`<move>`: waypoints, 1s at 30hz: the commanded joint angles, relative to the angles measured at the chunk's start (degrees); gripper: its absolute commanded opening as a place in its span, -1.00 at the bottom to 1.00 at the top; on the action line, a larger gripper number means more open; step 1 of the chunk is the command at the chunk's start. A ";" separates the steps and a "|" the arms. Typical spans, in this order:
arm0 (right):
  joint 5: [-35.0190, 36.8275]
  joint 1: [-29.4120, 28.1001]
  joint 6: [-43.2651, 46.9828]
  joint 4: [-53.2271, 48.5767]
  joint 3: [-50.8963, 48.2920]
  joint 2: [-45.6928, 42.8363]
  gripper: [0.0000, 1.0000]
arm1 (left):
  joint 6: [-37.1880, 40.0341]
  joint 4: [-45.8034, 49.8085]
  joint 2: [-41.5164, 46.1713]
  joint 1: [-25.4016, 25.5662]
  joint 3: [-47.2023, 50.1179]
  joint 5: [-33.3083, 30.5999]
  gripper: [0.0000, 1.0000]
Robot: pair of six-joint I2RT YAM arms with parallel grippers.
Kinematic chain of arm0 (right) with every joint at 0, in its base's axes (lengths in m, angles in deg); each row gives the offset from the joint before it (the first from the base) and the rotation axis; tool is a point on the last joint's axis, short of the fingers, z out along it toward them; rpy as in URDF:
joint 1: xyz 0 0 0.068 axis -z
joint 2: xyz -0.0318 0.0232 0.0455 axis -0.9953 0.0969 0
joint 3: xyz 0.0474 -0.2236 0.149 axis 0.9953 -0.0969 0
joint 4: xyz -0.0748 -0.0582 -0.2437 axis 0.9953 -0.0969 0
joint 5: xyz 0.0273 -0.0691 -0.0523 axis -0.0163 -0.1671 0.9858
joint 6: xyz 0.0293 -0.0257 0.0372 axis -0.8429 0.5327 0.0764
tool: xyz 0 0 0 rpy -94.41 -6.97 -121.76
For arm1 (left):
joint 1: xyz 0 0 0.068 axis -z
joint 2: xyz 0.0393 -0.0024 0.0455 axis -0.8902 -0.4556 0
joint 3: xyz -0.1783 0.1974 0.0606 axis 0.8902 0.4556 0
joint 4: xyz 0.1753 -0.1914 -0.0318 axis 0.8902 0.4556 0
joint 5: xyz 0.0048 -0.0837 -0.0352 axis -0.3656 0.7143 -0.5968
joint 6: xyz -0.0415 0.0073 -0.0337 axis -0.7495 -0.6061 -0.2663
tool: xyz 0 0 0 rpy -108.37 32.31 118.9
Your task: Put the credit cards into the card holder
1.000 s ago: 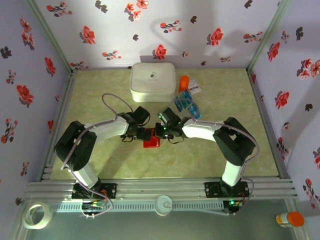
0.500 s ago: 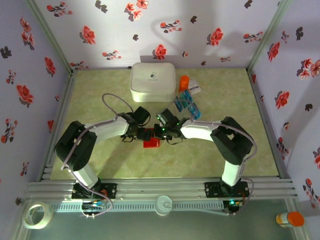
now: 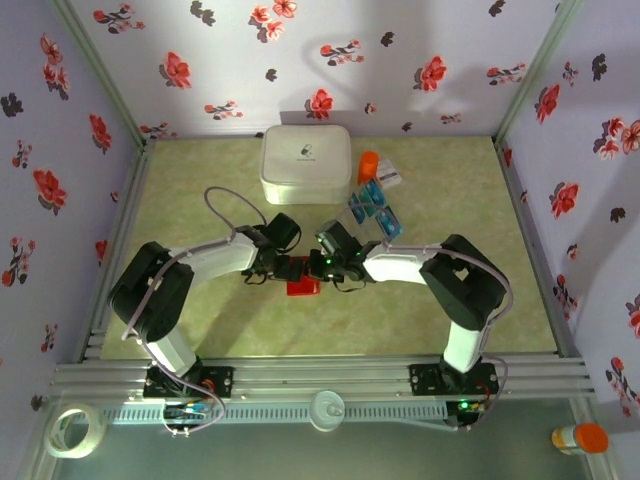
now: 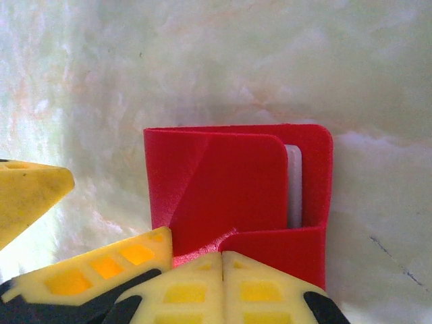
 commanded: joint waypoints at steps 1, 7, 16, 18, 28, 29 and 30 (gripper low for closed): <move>1.12 -1.39 -1.79 -3.17 -4.03 2.92 -1.00 | 0.52 2.74 -2.02 1.02 2.04 -0.58 1.00; 2.25 -1.54 -3.30 -1.80 -6.78 2.69 -1.00 | 0.46 2.71 -1.91 1.06 1.97 -0.50 1.00; 2.93 0.20 -10.58 5.45 -13.85 2.66 -1.00 | 0.17 2.77 -0.95 1.03 1.86 -0.33 1.00; 3.05 0.32 -11.70 6.31 -14.95 2.61 -1.00 | 0.11 2.75 -0.94 1.11 1.87 -0.29 1.00; 3.65 0.93 -14.60 6.78 -17.33 2.21 -1.00 | -0.15 2.44 -0.94 1.11 2.22 -0.14 1.00; 3.92 1.09 -15.33 7.62 -18.25 1.87 -1.00 | -0.15 2.44 -1.01 1.11 2.13 -0.14 1.00; 4.30 1.31 -15.92 8.48 -19.11 1.55 -1.00 | -0.15 2.39 -1.03 1.15 2.04 -0.14 1.00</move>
